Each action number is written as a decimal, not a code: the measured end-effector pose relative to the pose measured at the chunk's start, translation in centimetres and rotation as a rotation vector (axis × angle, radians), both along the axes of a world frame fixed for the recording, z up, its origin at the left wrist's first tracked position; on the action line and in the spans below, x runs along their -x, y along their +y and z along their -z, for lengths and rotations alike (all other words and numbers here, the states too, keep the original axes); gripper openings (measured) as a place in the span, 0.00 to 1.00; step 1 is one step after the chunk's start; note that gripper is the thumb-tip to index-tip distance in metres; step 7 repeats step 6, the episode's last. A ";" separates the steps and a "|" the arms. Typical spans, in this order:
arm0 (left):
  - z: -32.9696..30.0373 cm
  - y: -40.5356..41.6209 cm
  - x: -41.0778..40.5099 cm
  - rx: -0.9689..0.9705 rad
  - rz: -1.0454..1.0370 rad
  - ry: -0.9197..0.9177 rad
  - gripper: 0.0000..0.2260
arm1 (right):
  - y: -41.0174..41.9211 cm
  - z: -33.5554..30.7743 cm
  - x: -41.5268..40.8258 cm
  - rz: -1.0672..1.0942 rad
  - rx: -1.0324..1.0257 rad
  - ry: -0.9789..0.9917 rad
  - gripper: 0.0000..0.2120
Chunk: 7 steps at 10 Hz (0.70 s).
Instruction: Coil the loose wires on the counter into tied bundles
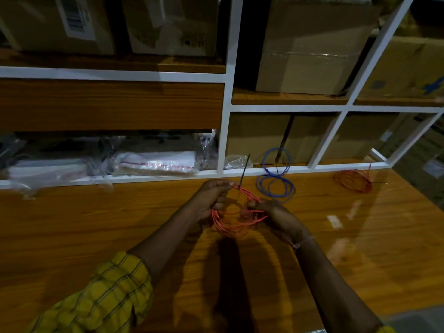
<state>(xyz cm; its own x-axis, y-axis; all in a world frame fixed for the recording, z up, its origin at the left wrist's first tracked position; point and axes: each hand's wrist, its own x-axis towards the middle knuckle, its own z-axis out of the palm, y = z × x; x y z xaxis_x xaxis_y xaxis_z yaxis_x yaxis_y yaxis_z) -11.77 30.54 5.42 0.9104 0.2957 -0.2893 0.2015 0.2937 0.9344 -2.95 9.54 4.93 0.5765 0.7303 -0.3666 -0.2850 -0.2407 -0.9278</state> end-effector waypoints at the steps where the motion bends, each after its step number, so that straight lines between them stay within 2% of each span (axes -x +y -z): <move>1: 2.0 0.7 -0.4 0.006 -0.036 0.060 0.08 | 0.4 1.7 -0.3 0.036 0.006 0.174 0.24; 2: 3.0 1.3 -1.1 -0.032 -0.011 0.102 0.06 | 1.0 2.6 -1.2 0.100 0.053 0.122 0.19; 3: 2.9 2.1 -3.1 -0.128 -0.011 0.109 0.08 | 2.4 2.3 -2.8 0.246 0.075 0.057 0.10; 4: 1.5 2.7 -6.1 -0.288 -0.049 0.130 0.08 | 4.9 2.4 -5.4 0.346 0.134 -0.026 0.21; 5: 2.7 4.0 -8.1 -0.616 -0.135 0.232 0.10 | 6.5 4.1 -7.0 0.409 0.086 0.013 0.26; 6: 5.2 5.4 -8.2 -0.774 -0.155 0.200 0.15 | 6.5 3.9 -7.0 0.457 0.164 -0.082 0.20; 7: 5.2 5.4 -8.2 -0.774 -0.155 0.200 0.15 | 6.5 3.9 -7.0 0.457 0.164 -0.082 0.20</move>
